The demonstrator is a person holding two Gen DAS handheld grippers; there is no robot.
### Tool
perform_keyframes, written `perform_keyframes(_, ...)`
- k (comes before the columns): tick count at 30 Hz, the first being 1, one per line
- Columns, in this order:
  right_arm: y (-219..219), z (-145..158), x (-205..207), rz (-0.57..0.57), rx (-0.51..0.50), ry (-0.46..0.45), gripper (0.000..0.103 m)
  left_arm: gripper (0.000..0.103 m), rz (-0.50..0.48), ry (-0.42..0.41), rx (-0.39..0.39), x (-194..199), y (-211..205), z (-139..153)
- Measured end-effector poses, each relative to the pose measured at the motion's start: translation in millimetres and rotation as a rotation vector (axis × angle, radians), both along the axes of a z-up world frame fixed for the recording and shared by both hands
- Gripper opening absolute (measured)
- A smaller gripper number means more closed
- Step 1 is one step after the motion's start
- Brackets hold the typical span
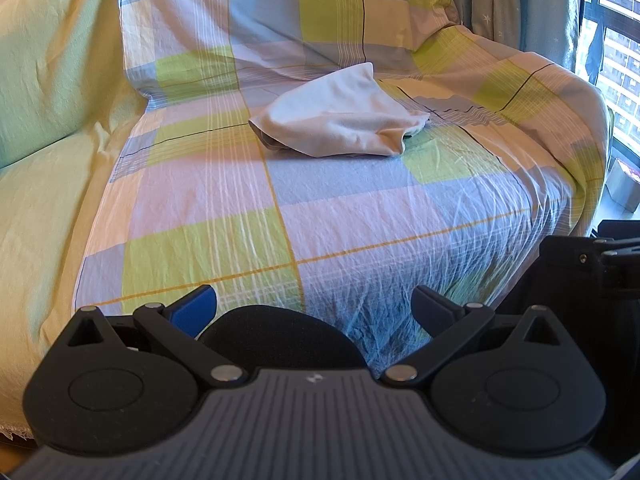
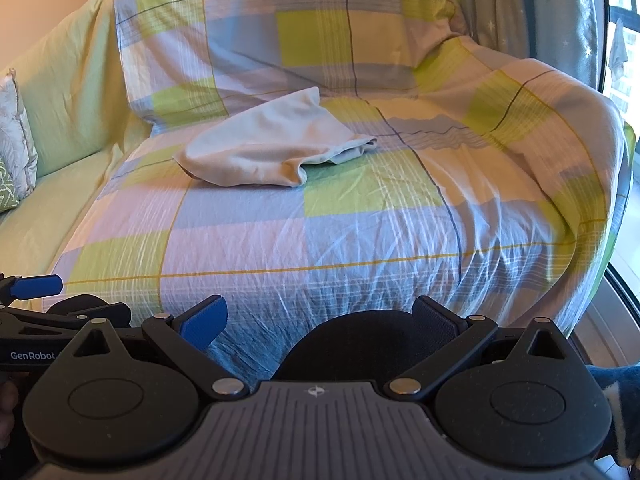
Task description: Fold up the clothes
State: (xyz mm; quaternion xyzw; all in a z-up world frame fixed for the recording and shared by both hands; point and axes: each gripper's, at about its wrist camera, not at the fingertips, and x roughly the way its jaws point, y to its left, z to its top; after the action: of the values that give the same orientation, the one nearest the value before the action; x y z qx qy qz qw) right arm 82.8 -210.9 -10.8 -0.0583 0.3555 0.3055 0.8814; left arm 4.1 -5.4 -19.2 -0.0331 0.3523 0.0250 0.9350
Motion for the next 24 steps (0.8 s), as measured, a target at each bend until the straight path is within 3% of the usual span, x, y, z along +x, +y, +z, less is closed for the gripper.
perform_keyframes(24, 0.8, 0.9, -1.1, 0.013, 0.005, 0.000, 0.101, 0.102, 0.018, -0.004, 0.003, -1.7, 0.6, -0.3)
